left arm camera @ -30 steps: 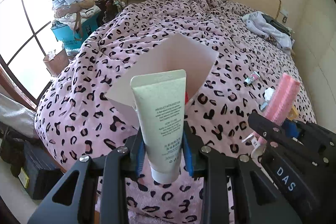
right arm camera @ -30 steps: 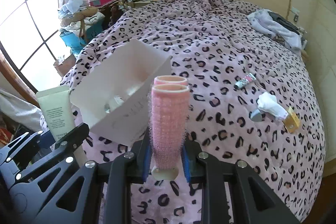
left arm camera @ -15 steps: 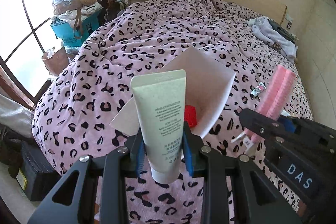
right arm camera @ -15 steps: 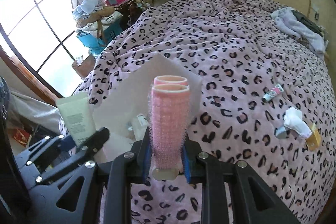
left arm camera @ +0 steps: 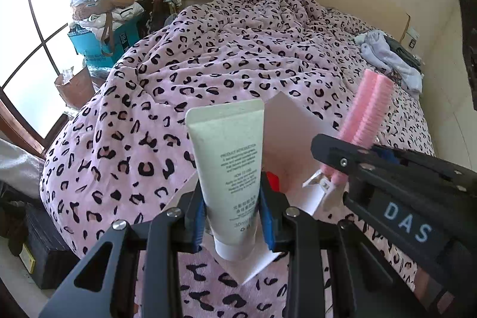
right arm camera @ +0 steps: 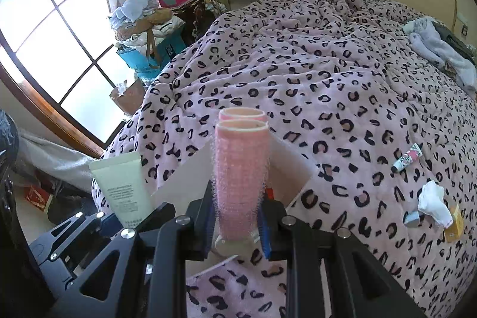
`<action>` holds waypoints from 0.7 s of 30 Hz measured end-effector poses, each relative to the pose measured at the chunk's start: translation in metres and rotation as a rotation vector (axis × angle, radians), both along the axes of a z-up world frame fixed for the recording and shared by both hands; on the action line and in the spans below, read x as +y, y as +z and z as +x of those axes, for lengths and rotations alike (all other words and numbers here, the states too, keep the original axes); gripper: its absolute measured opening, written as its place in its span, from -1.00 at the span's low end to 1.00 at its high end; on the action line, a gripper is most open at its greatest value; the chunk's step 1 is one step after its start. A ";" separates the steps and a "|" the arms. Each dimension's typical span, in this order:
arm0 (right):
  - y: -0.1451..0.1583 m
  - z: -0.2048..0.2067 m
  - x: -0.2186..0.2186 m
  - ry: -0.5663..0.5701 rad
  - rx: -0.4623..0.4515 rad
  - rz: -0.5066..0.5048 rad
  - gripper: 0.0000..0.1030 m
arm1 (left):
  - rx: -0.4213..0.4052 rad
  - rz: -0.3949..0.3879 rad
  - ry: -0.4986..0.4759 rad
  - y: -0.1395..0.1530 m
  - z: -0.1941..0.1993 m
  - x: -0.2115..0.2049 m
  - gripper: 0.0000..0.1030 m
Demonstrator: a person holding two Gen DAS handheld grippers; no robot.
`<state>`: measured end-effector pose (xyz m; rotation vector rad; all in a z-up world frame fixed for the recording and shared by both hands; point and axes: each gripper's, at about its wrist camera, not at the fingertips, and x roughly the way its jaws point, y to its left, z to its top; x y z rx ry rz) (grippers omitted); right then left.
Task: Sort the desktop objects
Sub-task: 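Lower the white tube into the box with the left tool while the right tool drops the pink roller in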
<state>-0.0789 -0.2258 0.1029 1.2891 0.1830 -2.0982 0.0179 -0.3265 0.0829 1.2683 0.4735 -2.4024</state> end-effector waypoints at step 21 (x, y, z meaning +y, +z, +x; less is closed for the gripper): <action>-0.046 -0.015 -0.028 0.007 -0.054 0.070 -0.52 | -0.012 0.069 0.004 -0.038 -0.015 -0.021 -0.39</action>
